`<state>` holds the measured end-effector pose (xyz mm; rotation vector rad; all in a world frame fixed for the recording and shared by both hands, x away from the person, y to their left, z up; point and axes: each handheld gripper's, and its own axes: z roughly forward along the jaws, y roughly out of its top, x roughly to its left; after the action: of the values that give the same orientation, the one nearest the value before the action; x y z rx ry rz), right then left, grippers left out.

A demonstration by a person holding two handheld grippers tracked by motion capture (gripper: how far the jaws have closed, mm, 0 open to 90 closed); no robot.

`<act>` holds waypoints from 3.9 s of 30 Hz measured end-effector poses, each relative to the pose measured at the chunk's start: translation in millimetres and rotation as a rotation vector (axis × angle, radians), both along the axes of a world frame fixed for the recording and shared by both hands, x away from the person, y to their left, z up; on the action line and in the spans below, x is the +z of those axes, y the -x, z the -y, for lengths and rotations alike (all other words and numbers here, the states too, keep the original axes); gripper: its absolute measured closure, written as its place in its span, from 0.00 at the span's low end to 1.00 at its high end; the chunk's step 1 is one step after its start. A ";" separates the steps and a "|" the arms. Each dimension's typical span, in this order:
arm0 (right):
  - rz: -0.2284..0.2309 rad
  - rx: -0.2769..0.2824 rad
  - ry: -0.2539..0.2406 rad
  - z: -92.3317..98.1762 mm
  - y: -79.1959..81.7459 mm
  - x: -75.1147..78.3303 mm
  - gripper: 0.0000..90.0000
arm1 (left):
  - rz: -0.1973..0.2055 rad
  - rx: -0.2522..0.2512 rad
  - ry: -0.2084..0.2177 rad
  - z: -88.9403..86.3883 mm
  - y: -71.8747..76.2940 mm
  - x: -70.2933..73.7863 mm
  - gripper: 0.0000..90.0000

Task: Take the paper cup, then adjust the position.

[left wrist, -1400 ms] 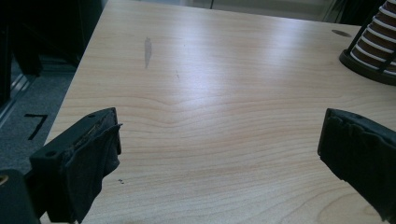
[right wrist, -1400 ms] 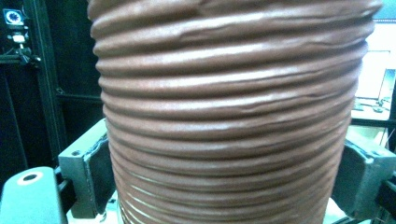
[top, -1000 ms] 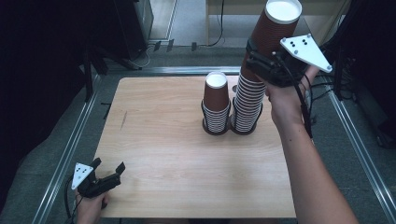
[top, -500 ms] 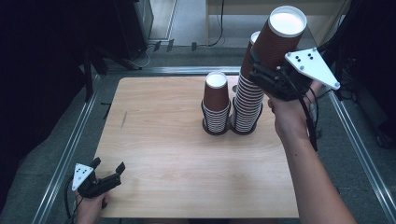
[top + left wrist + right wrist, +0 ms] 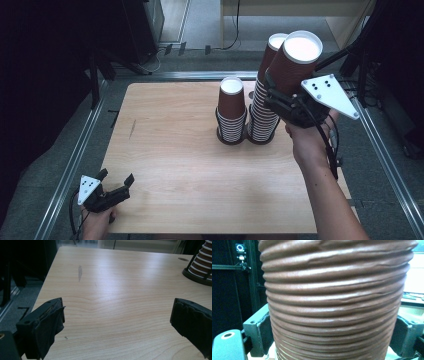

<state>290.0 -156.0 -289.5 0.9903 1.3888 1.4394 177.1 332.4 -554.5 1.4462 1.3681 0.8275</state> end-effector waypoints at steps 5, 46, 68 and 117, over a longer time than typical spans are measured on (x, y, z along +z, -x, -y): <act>0.002 0.011 0.013 -2.1 8.7 -9.1 0.13 | 0.005 0.000 -0.008 0.8 0.1 0.0 0.00; -0.162 0.044 0.050 7.9 45.7 -148.2 0.12 | 0.041 -0.130 -0.086 104.0 -45.4 50.3 0.00; -0.205 0.067 0.239 -32.3 44.3 -190.2 0.12 | 0.045 -0.250 -0.032 138.7 -35.6 71.9 0.00; -0.041 0.181 0.760 -73.6 59.9 -227.6 0.12 | -0.004 -0.515 -0.001 190.1 -19.4 87.5 0.00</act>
<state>230.1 -82.4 -517.2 0.4079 1.8821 0.8717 196.5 142.3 -467.0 1.6975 0.9282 0.4880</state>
